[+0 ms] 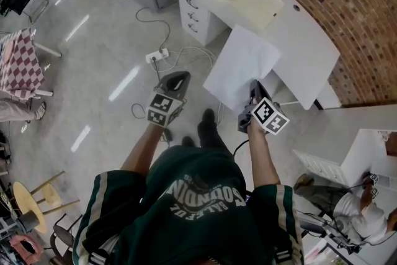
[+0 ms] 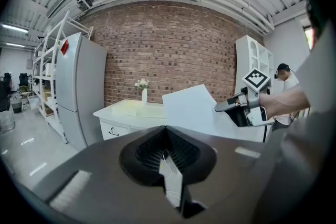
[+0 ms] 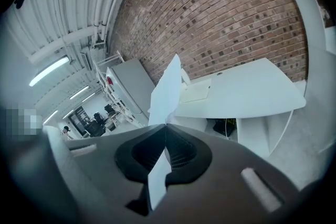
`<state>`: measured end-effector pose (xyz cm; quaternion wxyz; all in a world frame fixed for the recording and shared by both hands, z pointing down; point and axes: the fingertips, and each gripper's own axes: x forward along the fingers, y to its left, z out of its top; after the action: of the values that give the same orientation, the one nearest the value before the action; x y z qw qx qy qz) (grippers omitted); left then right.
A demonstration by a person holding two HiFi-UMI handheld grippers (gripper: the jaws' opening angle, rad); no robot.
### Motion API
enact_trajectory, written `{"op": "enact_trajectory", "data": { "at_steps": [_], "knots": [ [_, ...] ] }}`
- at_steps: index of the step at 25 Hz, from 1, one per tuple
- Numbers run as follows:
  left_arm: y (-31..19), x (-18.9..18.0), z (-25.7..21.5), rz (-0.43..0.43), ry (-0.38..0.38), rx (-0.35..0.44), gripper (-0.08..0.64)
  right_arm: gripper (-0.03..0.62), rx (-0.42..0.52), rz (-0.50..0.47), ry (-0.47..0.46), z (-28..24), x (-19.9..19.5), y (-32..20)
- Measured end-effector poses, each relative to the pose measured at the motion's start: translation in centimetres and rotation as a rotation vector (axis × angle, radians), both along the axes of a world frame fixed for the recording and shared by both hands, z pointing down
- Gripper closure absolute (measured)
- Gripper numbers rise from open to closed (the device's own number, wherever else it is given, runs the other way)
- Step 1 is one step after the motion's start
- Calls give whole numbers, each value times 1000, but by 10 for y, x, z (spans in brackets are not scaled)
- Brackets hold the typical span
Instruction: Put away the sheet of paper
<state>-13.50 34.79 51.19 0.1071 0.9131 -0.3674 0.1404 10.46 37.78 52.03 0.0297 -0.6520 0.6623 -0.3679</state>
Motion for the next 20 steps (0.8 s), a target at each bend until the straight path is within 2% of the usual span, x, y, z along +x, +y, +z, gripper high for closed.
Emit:
{"op": "enact_trajectory", "data": {
  "at_steps": [10, 20],
  "knots": [
    [-60, 21, -6, -26, 13, -6, 549, 591, -24, -27, -4, 3, 21, -66],
    [-94, 34, -8, -78, -1, -13, 549, 591, -24, -71, -29, 4, 35, -114]
  ]
}}
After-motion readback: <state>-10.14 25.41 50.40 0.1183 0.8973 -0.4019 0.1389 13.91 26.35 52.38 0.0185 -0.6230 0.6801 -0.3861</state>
